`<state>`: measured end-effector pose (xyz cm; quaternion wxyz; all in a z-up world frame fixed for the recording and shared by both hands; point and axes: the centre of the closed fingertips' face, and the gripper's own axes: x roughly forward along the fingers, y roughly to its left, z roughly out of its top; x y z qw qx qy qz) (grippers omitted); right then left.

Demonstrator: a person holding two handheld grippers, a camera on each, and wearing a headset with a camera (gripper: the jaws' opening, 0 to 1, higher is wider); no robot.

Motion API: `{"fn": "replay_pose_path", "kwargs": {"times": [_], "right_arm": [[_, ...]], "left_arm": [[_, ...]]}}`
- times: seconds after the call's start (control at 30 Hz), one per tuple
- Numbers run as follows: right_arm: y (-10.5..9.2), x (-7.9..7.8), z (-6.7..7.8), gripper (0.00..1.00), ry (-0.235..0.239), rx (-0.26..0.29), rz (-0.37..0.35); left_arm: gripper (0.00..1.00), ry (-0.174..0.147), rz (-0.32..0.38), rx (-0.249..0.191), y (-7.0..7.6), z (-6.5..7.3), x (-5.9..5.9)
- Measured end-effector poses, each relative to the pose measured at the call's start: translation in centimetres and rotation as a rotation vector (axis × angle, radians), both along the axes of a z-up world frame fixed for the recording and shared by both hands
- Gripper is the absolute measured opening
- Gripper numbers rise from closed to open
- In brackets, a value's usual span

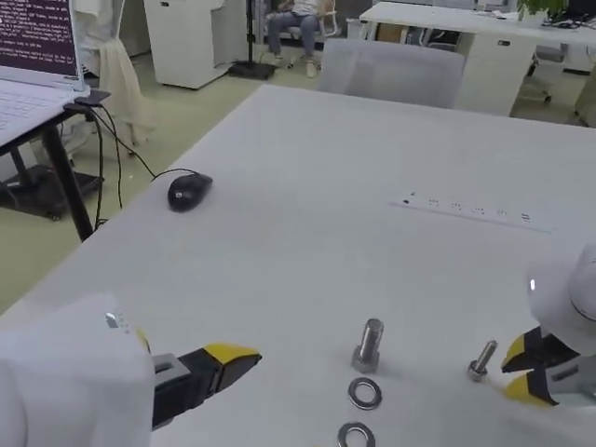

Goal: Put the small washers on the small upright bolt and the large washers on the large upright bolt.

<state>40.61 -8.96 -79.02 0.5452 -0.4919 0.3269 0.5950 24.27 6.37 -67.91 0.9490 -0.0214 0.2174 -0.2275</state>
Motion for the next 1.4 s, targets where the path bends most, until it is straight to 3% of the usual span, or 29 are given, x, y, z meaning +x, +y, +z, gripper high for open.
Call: {"fn": "replay_pose_path", "kwargs": {"times": [0.4,0.83,1.03,1.4], "right_arm": [[2.2,-5.3,-0.6,0.16,0.043,0.023,0.065],[5.5,-9.4,-1.8,0.17,0.094,0.036,0.13],[6.9,-10.3,-2.5,0.19,0.113,0.033,0.155],[9.1,-10.4,-3.2,0.25,0.139,0.037,0.175]], "left_arm": [[0.59,-0.026,-0.024,0.007,-0.5,0.6,-0.4],[0.59,-0.028,-0.021,0.0,-0.3,0.5,-1.3],[0.59,-0.036,-0.023,-0.007,-0.3,0.7,-1.2],[0.59,-0.039,-0.004,-0.024,0.1,0.6,-1.0]]}}
